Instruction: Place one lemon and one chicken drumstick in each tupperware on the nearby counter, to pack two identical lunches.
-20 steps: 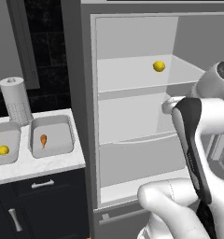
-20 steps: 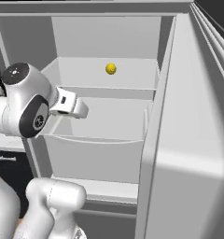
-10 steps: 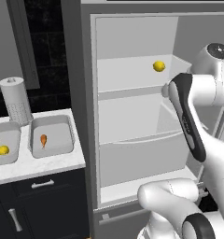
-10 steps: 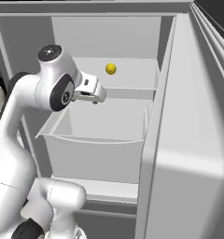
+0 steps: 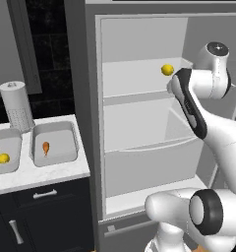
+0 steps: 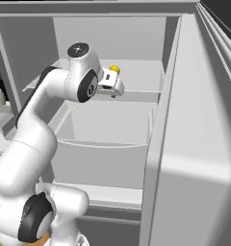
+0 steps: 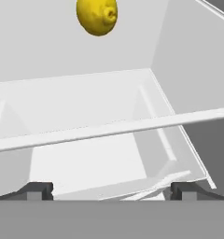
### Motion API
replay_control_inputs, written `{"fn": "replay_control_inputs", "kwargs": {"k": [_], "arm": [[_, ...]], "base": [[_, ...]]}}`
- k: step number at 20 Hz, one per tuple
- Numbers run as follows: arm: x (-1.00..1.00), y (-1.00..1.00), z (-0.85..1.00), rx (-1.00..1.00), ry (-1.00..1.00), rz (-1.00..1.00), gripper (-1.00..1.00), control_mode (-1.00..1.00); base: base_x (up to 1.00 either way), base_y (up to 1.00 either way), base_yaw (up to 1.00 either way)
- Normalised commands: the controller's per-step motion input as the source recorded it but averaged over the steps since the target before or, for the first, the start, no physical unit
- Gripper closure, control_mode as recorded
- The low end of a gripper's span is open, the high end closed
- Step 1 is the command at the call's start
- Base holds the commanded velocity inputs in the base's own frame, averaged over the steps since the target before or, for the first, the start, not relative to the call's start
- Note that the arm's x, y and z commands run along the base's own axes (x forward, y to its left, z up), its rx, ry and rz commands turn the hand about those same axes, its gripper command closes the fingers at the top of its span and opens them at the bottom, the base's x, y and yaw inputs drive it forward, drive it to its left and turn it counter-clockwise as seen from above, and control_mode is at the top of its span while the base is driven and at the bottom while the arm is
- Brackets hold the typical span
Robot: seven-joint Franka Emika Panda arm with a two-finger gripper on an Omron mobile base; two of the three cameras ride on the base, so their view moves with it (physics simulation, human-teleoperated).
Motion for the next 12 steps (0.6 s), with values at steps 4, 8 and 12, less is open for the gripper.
{"fn": "replay_control_inputs", "kwargs": {"k": [4, 8, 12], "arm": [[0.64, -0.06, 0.00, 0.00, 0.00, 0.00, -1.00, -1.00], [0.52, -0.02, 0.00, 0.00, -0.08, 0.01, -1.00, -1.00], [0.49, -0.01, -0.01, 0.00, -0.18, 0.03, -1.00, -1.00]], "base": [[0.00, 0.00, 0.00], [0.00, 0.00, 0.00], [0.00, 0.00, 0.00]]}}
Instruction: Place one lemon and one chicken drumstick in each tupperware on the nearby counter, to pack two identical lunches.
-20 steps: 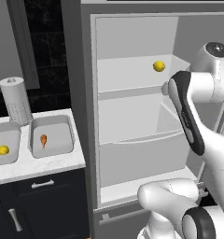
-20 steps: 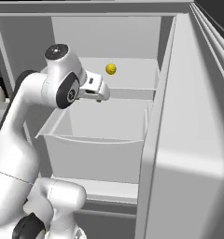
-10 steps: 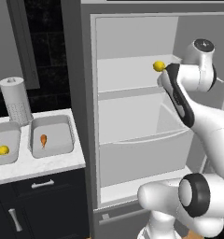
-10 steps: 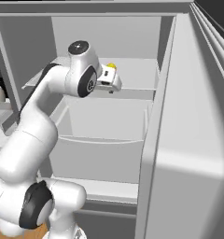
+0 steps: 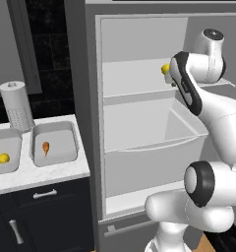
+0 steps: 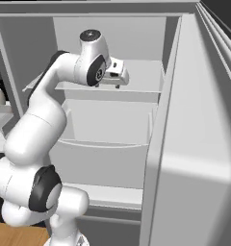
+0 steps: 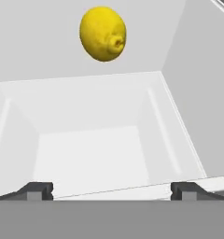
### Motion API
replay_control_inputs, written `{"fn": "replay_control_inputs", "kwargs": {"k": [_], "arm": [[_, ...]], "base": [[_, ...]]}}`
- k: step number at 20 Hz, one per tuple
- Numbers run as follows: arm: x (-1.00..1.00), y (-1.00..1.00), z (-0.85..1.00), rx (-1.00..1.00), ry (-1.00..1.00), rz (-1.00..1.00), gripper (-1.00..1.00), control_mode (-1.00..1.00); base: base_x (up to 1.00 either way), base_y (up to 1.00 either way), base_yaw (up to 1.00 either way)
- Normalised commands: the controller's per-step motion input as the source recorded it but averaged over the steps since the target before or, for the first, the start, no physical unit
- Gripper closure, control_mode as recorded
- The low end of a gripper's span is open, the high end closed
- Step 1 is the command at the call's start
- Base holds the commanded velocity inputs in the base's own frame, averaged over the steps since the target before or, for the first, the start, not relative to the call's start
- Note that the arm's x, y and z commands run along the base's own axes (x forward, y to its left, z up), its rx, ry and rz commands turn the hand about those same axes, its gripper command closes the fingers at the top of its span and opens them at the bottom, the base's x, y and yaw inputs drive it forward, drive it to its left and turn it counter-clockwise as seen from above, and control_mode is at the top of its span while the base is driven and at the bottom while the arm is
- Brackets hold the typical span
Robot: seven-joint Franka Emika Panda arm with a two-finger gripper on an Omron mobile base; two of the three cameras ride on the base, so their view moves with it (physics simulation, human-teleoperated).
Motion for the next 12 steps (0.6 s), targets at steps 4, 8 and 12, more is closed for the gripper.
{"fn": "replay_control_inputs", "kwargs": {"k": [4, 8, 12], "arm": [[0.09, -0.04, -0.21, -0.01, -0.27, 0.01, -1.00, -1.00], [-0.13, 0.00, -0.84, -0.11, -0.43, 0.00, -1.00, -1.00], [0.00, 0.00, -0.25, -0.05, -0.29, 0.00, -1.00, -1.00]], "base": [[0.00, 0.00, 0.00], [0.00, 0.00, 0.00], [0.00, 0.00, 0.00]]}}
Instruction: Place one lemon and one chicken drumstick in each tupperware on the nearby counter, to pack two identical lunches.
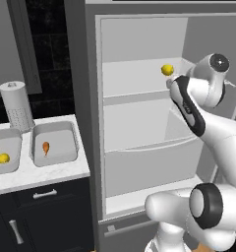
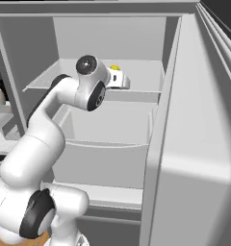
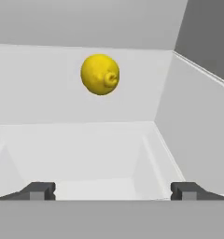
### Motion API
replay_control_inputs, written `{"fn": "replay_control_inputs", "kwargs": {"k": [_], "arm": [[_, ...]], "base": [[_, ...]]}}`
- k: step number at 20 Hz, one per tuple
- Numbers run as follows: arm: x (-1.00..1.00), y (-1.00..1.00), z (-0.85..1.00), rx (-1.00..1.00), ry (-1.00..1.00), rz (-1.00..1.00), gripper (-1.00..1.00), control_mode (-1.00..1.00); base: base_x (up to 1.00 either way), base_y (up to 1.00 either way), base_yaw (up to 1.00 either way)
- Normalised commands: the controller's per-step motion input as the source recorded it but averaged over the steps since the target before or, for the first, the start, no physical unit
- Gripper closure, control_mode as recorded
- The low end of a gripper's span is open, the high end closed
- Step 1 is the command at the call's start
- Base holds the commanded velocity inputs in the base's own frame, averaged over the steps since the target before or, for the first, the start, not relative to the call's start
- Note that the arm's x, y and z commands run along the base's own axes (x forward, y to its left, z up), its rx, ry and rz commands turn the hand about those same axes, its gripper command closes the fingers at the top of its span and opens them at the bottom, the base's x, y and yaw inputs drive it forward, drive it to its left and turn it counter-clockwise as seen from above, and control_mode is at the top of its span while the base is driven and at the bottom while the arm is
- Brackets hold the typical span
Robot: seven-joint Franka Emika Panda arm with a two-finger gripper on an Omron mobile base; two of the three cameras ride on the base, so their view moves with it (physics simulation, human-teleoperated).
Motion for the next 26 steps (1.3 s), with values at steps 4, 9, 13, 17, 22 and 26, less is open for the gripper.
{"fn": "replay_control_inputs", "kwargs": {"k": [4, 9, 13, 17, 22, 26], "arm": [[0.20, 0.00, 0.11, 0.00, -0.02, 0.00, -1.00, -1.00], [0.31, 0.00, 0.26, 0.00, 0.01, 0.00, -1.00, -1.00], [0.30, 0.00, 0.26, 0.00, 0.06, 0.00, -1.00, -1.00], [0.35, 0.00, 0.00, 0.00, 0.00, 0.01, -1.00, -1.00], [0.38, 0.00, -0.03, 0.00, 0.00, 0.04, -1.00, -1.00], [0.32, 0.00, 0.00, 0.05, 0.04, 0.01, -1.00, -1.00]], "base": [[0.00, 0.00, 0.00], [0.00, 0.00, 0.00], [0.00, 0.00, 0.00], [0.00, 0.00, 0.00], [0.00, 0.00, 0.00], [0.00, 0.00, 0.00]]}}
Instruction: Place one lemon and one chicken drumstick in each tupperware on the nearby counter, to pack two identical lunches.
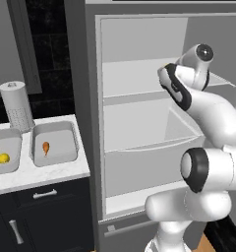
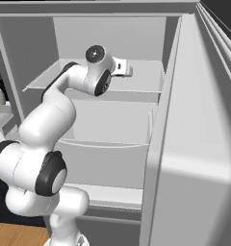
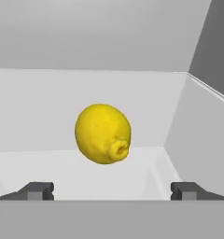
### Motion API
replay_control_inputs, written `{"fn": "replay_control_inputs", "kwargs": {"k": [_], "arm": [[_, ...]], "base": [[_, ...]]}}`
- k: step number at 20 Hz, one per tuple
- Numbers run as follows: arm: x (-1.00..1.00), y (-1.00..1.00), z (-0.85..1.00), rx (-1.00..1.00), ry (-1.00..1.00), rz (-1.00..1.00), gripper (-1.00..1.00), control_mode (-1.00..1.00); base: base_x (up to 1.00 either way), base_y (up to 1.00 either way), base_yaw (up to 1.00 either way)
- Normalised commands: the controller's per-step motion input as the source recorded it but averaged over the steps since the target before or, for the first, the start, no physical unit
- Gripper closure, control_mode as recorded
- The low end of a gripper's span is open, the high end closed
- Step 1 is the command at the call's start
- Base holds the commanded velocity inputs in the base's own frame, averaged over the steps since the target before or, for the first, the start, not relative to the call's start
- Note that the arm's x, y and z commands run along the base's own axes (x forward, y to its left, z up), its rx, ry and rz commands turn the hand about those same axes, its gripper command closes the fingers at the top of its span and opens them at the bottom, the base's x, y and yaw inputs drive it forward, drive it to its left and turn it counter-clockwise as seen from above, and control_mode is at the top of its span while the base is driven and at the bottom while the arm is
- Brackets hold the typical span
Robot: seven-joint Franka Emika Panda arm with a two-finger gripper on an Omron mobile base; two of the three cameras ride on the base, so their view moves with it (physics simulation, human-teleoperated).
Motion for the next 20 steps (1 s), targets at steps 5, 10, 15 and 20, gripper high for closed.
{"fn": "replay_control_inputs", "kwargs": {"k": [5, 10, 15, 20], "arm": [[0.27, 0.00, 0.00, 0.03, 0.08, 0.00, -1.00, -1.00], [0.36, 0.00, 0.00, 0.00, 0.10, 0.00, -1.00, -1.00], [0.43, 0.00, -0.05, 0.00, 0.01, 0.02, -1.00, -1.00], [0.31, 0.00, -0.18, 0.00, 0.00, 0.02, -1.00, -1.00]], "base": [[0.00, 0.00, 0.00], [0.00, 0.00, 0.00], [0.00, 0.00, 0.00], [0.00, 0.00, 0.00]]}}
